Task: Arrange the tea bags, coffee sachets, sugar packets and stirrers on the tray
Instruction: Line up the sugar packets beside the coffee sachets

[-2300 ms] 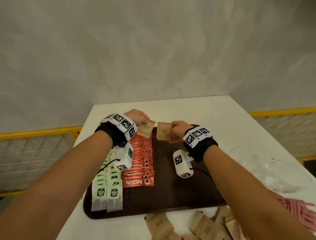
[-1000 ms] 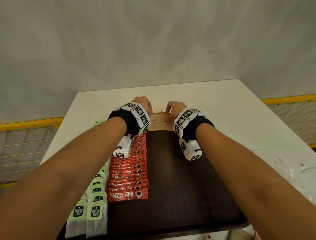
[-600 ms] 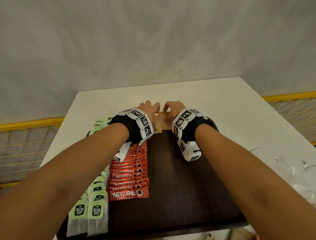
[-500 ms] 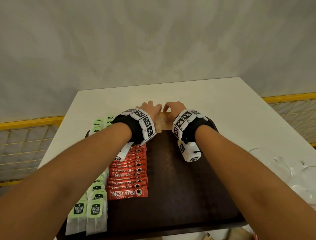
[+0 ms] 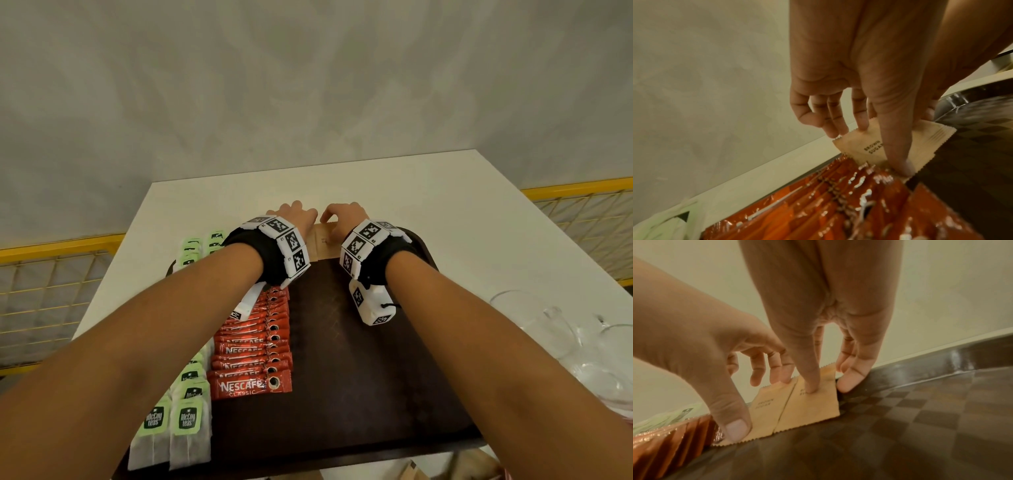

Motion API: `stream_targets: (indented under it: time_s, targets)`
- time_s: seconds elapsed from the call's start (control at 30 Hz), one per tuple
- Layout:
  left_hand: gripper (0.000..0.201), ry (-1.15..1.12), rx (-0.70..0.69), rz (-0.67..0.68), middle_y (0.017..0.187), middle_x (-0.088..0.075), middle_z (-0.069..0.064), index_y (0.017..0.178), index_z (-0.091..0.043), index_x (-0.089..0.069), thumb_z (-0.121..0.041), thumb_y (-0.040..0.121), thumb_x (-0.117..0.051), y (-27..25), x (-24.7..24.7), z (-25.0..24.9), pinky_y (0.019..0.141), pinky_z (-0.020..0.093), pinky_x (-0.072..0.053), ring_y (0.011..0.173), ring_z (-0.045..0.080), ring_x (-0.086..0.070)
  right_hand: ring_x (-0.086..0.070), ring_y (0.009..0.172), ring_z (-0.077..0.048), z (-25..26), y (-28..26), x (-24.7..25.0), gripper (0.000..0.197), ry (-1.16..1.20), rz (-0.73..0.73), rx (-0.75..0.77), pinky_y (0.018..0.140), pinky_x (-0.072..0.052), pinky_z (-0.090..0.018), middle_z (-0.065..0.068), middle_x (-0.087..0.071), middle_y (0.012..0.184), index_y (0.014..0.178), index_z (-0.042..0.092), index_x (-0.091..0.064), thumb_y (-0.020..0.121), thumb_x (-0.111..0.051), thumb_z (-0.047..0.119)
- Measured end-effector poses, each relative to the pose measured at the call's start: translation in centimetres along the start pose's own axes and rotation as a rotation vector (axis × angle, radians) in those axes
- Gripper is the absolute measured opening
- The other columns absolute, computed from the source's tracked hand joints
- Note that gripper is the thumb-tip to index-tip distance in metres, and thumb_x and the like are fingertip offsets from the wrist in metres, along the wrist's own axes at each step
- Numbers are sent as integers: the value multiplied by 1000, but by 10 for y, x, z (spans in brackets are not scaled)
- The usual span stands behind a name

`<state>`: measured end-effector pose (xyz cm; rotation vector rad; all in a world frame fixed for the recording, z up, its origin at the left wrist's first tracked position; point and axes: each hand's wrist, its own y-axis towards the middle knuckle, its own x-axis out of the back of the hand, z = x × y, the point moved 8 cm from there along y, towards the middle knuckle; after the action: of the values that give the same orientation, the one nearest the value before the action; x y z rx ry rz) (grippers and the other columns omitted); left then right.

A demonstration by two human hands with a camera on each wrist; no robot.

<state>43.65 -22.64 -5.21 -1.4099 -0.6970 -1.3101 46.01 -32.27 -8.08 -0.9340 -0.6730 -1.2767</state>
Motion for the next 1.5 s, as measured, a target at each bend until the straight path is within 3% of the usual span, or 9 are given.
stream_targets:
  time_s: [0.37,0.57,0.73,0.83,0.97,1.03,1.17,1.33,1.5]
  targets:
    - [51,-50,19,-13,125,-40,15,126,-9,-43,-17,82,-67,-2,-1,0,89,42,-40,115,33,-46,-50,112,-30,-1,-8,-1,45,21,13,-9,83,-40,-31,-13,-40,129,126,21,-50,84,-63,11]
    - [49,-160,11,-103,121,-41,12,117,-13,-46,-9,76,-71,-12,18,9,76,35,-40,106,29,-48,-54,109,-30,-7,-19,9,52,53,12,-54,84,-45,-32,-14,-37,132,131,19,-44,84,-65,12]
    - [46,-306,22,-214,123,-43,10,118,-15,-49,-13,78,-72,-41,41,21,87,39,-46,109,27,-50,-56,105,-29,-6,-43,26,49,88,-38,-70,79,-45,-29,-14,-40,132,130,19,-45,86,-61,10]
    - [44,-370,6,-263,123,-46,10,118,-15,-51,-17,79,-72,-71,47,23,88,36,-44,110,25,-50,-55,92,-24,-2,-67,34,44,115,-48,-54,71,-45,-26,-12,-50,122,128,16,-47,87,-61,10]
    - [40,-497,-36,-283,117,-54,7,113,-15,-55,-19,78,-73,-121,48,15,81,28,-39,98,20,-52,-57,107,-23,7,-114,32,37,203,9,-14,88,-51,-32,-9,-56,125,123,13,-54,87,-61,9]
    - [37,-595,-80,-244,110,-60,3,111,-16,-57,-20,78,-73,-151,40,3,81,28,-42,92,16,-53,-58,110,-23,13,-144,26,36,223,43,5,92,-51,-38,-7,-56,124,120,16,-57,85,-63,13]
    - [38,-666,-198,-52,93,-60,-8,113,-19,-57,-30,80,-72,-209,3,-32,74,23,-40,82,6,-55,-62,96,-24,24,-211,8,33,271,170,28,86,-55,-42,-3,-58,101,122,16,-54,90,-60,20]
    - [42,-564,-251,187,102,-63,-2,119,-15,-57,-34,83,-68,-267,-65,-58,63,14,-40,86,10,-56,-58,84,-15,26,-295,-24,27,281,299,29,66,-53,-27,-5,-59,92,115,11,-58,90,-61,19]
    - [44,-422,-182,174,130,-55,10,134,-15,-49,-27,92,-54,-294,-103,-59,91,28,-39,120,25,-50,-61,85,-17,13,-342,-57,18,-12,335,-49,65,-51,-26,-7,-65,96,99,16,-65,86,-65,28]
